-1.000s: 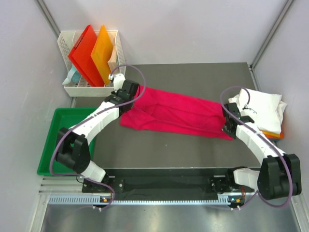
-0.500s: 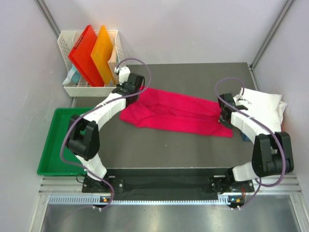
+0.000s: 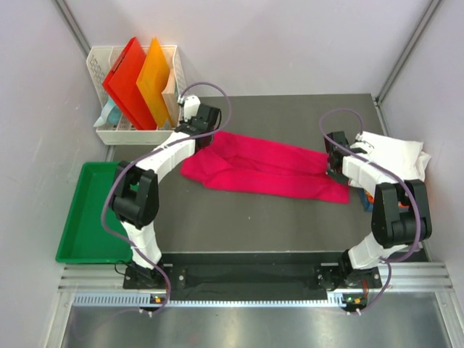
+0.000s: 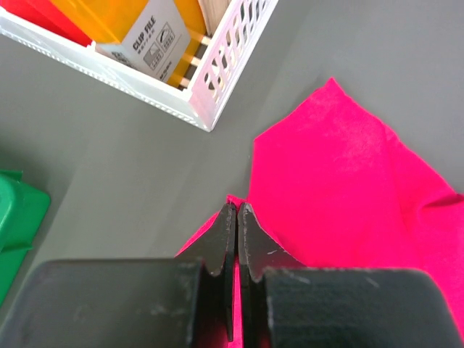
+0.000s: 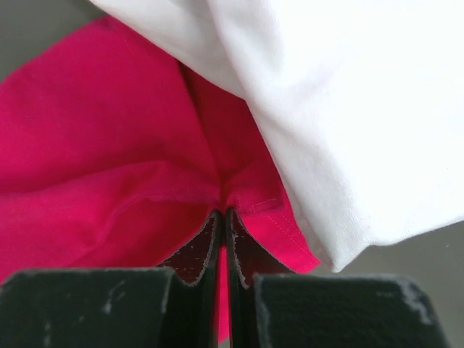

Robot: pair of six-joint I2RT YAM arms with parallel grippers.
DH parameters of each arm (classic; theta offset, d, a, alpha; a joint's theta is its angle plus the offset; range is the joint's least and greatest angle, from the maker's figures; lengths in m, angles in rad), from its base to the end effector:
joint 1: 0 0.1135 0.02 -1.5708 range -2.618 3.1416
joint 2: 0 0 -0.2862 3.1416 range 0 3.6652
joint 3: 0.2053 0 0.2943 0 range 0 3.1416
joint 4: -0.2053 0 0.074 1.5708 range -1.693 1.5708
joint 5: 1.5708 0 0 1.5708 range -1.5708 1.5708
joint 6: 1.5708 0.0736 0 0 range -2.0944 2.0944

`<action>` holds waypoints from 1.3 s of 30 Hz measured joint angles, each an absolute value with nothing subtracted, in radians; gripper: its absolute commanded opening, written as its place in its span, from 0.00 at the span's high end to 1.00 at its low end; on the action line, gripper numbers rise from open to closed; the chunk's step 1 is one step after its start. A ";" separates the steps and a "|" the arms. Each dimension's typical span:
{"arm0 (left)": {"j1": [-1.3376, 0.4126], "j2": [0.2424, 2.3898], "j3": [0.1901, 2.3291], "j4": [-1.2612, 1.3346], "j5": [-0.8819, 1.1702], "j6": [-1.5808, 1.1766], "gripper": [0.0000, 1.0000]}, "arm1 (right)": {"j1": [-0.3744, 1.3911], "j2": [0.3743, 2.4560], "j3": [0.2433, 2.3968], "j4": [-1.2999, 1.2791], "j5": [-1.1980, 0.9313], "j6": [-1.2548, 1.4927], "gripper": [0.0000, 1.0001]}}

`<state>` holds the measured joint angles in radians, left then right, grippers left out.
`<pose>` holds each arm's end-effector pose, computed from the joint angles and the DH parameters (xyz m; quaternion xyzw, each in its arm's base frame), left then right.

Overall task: Fold and stack the t-shirts
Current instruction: Fold the other side of the tshirt into a rectangle

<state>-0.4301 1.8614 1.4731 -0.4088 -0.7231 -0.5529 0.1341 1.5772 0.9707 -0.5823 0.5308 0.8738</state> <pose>0.4581 -0.1566 0.2417 -0.1863 0.8564 0.1223 0.4657 0.3459 0.0091 0.1572 0.3889 0.8654 -0.1371 0.2848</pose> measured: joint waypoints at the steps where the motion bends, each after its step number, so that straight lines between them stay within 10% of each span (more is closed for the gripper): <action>1: -0.430 1.861 1.478 -0.408 -0.723 -0.550 1.00 | 0.134 1.578 0.978 -0.580 0.533 0.874 1.00; 6: -0.430 1.864 1.505 -0.402 -0.723 -0.543 0.97 | 0.134 1.586 1.008 -0.568 0.543 0.874 0.89; 11: -0.430 1.895 1.531 -0.395 -0.722 -0.532 0.29 | 0.132 1.633 1.032 -0.566 0.548 0.866 0.73; 15: -0.429 1.906 1.531 -0.396 -0.723 -0.528 0.07 | 0.132 1.630 1.032 -0.559 0.548 0.844 0.56; 22: -0.429 1.875 1.521 -0.384 -0.727 -0.529 0.01 | 0.144 1.519 1.032 -0.546 0.553 0.794 0.27; 25: -0.435 1.834 1.492 -0.380 -0.723 -0.533 0.05 | 0.168 1.446 1.031 -0.546 0.559 0.769 0.40; 28: -0.453 1.769 1.430 -0.367 -0.717 -0.545 0.10 | 0.208 1.388 1.011 -0.536 0.537 0.735 0.86; 30: -0.480 1.734 1.384 -0.356 -0.706 -0.556 0.12 | 0.237 1.358 0.965 -0.509 0.505 0.723 1.00; 39: -0.624 1.754 1.285 -0.372 -0.597 -0.643 0.17 | 0.237 1.469 0.809 -0.500 0.386 0.749 1.00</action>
<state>-0.6239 1.7542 1.2846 -0.3717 -0.5968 -0.6430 0.2371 1.4693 0.8093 -0.4999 0.3859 0.7494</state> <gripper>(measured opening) 0.835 0.004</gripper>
